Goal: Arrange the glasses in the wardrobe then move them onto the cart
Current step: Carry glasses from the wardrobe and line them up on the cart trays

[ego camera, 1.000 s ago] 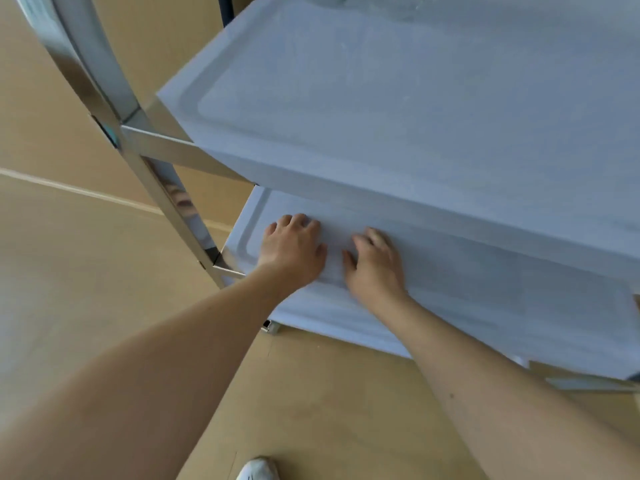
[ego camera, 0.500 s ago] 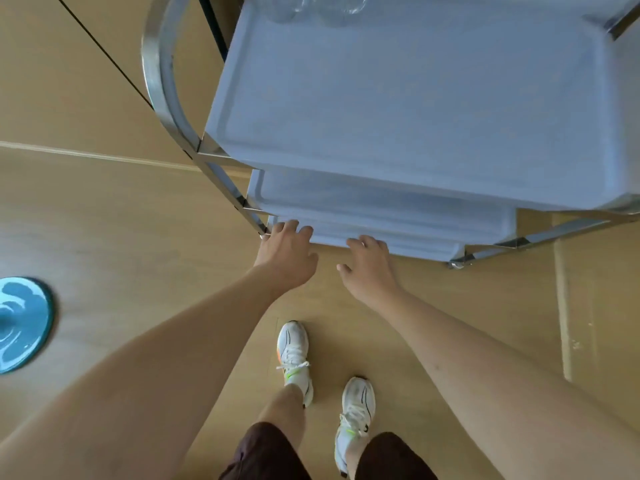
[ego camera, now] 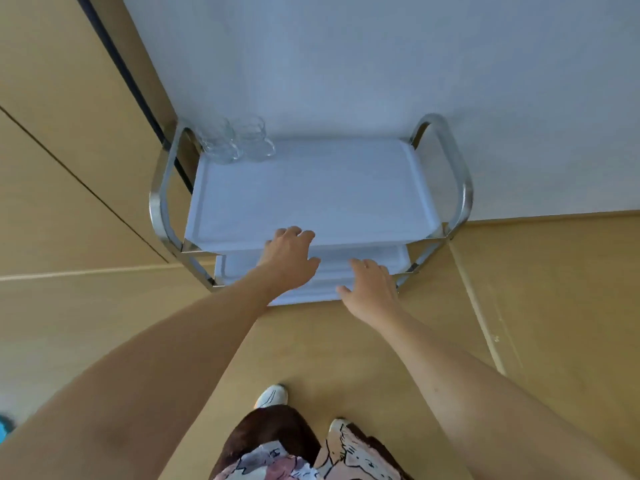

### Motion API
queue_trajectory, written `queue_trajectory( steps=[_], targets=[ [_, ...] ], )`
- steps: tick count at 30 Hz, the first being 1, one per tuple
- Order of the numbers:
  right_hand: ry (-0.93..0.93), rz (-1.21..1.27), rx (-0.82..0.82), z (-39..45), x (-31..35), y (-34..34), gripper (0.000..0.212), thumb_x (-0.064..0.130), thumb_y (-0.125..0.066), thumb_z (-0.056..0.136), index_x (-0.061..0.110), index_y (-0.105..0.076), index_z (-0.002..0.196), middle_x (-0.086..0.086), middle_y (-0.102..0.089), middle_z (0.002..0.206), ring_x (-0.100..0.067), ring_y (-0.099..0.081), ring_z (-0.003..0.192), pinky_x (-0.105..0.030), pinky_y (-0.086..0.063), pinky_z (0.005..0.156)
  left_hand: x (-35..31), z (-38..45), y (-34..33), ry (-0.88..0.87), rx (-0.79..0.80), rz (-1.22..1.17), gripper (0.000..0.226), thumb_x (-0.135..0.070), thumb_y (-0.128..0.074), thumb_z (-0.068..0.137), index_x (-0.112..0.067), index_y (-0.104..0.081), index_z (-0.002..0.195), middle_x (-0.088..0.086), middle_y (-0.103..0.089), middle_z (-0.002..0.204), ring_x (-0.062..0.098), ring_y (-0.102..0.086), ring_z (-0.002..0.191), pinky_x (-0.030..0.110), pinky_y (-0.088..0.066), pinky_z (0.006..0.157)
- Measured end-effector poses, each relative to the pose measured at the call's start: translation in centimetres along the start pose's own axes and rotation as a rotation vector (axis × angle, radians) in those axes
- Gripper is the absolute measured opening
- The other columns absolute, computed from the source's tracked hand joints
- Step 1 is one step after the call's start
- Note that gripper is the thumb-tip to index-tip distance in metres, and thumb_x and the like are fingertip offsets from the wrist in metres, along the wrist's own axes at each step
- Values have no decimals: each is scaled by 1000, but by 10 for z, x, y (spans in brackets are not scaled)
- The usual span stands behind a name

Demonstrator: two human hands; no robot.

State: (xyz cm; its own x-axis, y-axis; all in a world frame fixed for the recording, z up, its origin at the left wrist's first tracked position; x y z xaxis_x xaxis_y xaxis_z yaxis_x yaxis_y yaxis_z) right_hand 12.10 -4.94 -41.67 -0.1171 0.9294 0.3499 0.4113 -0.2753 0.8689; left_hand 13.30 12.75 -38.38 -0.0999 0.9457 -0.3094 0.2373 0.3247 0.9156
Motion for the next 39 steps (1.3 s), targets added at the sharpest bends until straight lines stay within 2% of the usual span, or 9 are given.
queue_trajectory(
  steps=[4,7,12,18,24,35,39],
  targets=[
    [-124,40,-175,-7,-15,58,66,44,-51,101,18,-27,157,-8,-35,156,-31,-31,143,-44,-34,114,-57,31,36,-218,-28,61,56,-41,-54,98,-18,-43,148,8,-42,152,31,-36,139,45,-37,108],
    [-234,81,-263,-20,-30,90,66,44,-52,101,19,-29,157,-8,-36,156,-31,-32,143,-44,-35,114,-99,43,56,-403,-35,84,57,-41,-53,99,-20,-41,151,8,-38,157,31,-32,144,47,-34,112],
    [-422,133,-481,-58,-57,127,53,42,-60,93,26,-47,142,-5,-56,133,-31,-49,126,-44,-41,100,-163,49,72,-668,-41,80,55,-37,-54,99,-20,-43,150,7,-42,155,31,-35,142,46,-36,112],
    [-685,112,-562,-129,-103,139,61,40,-61,95,19,-40,148,-10,-49,143,-33,-44,130,-46,-41,102,-255,20,58,-943,12,95,53,-32,-55,94,-17,-50,144,7,-51,142,32,-44,133,47,-43,105],
    [-884,119,-699,-219,-154,159,64,44,-60,95,21,-38,151,-8,-50,143,-34,-46,128,-47,-45,102,-346,-26,36,-1113,83,114,66,-41,-59,94,-24,-35,154,13,-26,161,35,-27,144,49,-34,115],
    [-994,124,-859,-298,-290,235,65,44,-60,95,23,-36,152,-7,-47,146,-36,-42,130,-49,-44,101,-549,-73,43,-1368,-41,117,65,-43,-59,94,-18,-40,151,13,-26,160,33,-27,143,50,-36,112],
    [-1012,112,-883,-317,-345,263,66,45,-60,95,23,-35,152,-6,-45,147,-35,-41,132,-49,-44,103,-616,-71,39,-1397,-77,112,65,-43,-60,93,-18,-41,150,13,-25,162,34,-25,145,51,-35,113]
  ],
)
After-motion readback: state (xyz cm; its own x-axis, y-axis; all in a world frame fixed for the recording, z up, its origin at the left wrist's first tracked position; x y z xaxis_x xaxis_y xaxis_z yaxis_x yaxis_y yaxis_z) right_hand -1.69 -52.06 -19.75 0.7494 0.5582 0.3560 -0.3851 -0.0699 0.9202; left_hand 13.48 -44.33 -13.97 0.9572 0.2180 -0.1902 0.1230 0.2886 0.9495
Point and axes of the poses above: each hand's wrist, its own z-axis towards the middle knuckle, its own y-axis out of the back of the hand, x = y × z, the point moved 5 cm from there along z, towards the middle knuckle
